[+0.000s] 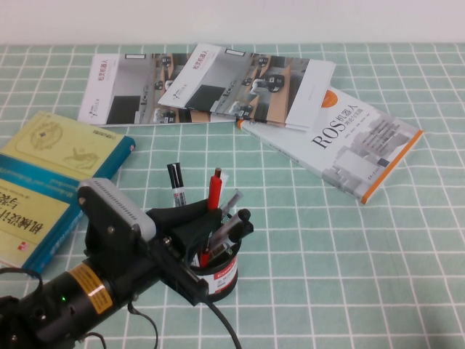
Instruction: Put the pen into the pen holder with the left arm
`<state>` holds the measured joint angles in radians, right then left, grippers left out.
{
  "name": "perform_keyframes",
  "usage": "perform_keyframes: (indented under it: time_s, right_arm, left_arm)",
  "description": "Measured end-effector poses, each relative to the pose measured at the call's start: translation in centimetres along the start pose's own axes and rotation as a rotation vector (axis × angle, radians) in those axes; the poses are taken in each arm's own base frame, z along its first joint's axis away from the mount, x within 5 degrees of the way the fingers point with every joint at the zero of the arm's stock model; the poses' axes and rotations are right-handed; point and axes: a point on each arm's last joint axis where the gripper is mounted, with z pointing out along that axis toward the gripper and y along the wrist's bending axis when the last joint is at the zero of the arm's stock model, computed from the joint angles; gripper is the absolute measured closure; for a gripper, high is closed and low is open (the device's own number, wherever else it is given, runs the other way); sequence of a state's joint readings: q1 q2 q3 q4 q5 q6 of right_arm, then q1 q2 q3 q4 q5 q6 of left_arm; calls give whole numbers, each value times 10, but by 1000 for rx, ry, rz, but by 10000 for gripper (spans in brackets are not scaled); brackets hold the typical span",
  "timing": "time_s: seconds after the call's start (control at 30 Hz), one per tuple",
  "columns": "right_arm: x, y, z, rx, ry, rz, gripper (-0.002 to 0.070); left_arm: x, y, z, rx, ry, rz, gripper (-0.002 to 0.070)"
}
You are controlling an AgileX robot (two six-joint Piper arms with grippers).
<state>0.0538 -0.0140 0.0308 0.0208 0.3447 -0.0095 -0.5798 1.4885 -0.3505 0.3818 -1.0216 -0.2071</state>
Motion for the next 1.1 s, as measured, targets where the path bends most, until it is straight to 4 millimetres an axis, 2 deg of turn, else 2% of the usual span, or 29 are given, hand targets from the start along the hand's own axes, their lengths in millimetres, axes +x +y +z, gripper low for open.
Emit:
perform_keyframes:
  time_s: [0.2, 0.27, 0.33, 0.47, 0.57, 0.63, 0.7, 0.73, 0.87, 0.97, 1.1]
  right_arm:
    - [0, 0, 0, 0, 0, 0, 696]
    - [0, 0, 0, 0, 0, 0, 696]
    - [0, 0, 0, 0, 0, 0, 696]
    - [0, 0, 0, 0, 0, 0, 696]
    - [0, 0, 0, 0, 0, 0, 696]
    - [0, 0, 0, 0, 0, 0, 696]
    - [0, 0, 0, 0, 0, 0, 696]
    - [0, 0, 0, 0, 0, 0, 696]
    - [0, 0, 0, 0, 0, 0, 696]
    - [0, 0, 0, 0, 0, 0, 696]
    - [0, 0, 0, 0, 0, 0, 696]
  left_arm:
    - [1, 0, 0, -1, 12, 5, 608]
    - [4, 1, 0, -7, 43, 5, 585]
    - [7, 1, 0, -14, 77, 5, 512]
    - [5, 1, -2, -22, 92, 13, 302]
    - [-4, 1, -6, -27, 68, 26, 230]
    - [-11, 0, -10, -35, 56, 39, 221]
    - [-21, -1, -17, -47, 42, 57, 258]
    - [-28, -2, -21, -56, 34, 68, 304]
    - [-55, -6, -46, -99, -2, 123, 568]
    - [-71, -10, -68, -146, -16, 130, 644]
    - [-83, -13, -100, -222, -12, 82, 671]
